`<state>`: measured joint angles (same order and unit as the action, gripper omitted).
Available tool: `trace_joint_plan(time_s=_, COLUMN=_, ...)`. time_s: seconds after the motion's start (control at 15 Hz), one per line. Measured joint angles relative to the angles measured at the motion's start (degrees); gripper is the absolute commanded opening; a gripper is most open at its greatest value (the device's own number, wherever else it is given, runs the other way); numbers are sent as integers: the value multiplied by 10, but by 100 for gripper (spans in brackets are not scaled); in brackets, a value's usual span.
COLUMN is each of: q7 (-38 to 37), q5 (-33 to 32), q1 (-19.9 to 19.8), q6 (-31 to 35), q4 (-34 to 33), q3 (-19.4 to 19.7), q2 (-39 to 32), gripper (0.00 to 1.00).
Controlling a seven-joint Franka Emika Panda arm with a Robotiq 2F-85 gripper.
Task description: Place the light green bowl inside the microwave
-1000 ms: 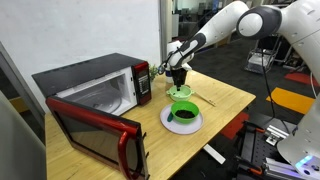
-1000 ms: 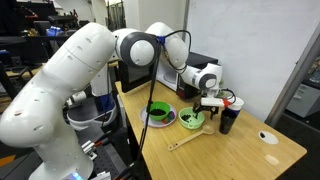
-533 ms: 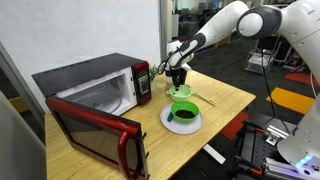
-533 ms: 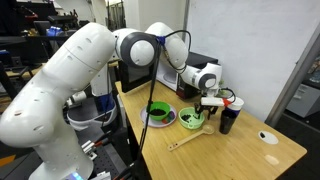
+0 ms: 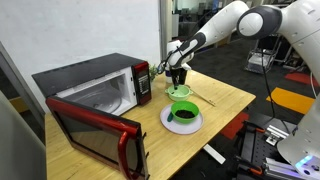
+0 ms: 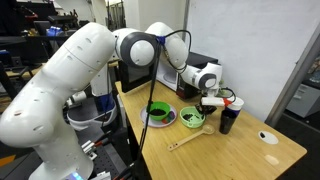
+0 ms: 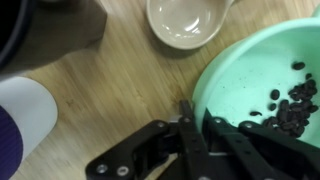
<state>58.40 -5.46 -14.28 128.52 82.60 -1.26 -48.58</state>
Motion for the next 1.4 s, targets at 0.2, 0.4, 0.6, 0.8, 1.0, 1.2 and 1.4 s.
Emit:
trace_joint_plan(time_s=0.2, q7=8, q5=4, q1=-1, q6=0, q4=0, q3=0, q2=1, gripper=2)
trace_joint_plan(time_s=0.4, q7=10, q5=4, q1=-1, q6=-4, q4=0, q3=0, q2=1, gripper=2)
trace_joint_plan(time_s=0.6, q7=13, q5=4, q1=-1, q6=-6, q4=3, q3=0, q2=1, gripper=2)
trace_joint_plan(time_s=0.8, q7=12, q5=4, q1=-1, q6=-1, q4=18, q3=-1, q2=9, gripper=2)
trace_joint_plan(time_s=1.0, q7=6, q5=9, q1=-1, q6=25, q4=58, q3=-4, q2=30, gripper=2)
trace_joint_plan(time_s=1.2, q7=-12, q5=18, q1=-1, q6=66, q4=115, q3=-8, q2=59, gripper=2)
trace_joint_plan(time_s=1.4, q7=-39, q5=22, q1=1, q6=101, q4=169, q3=-11, q2=89, gripper=2)
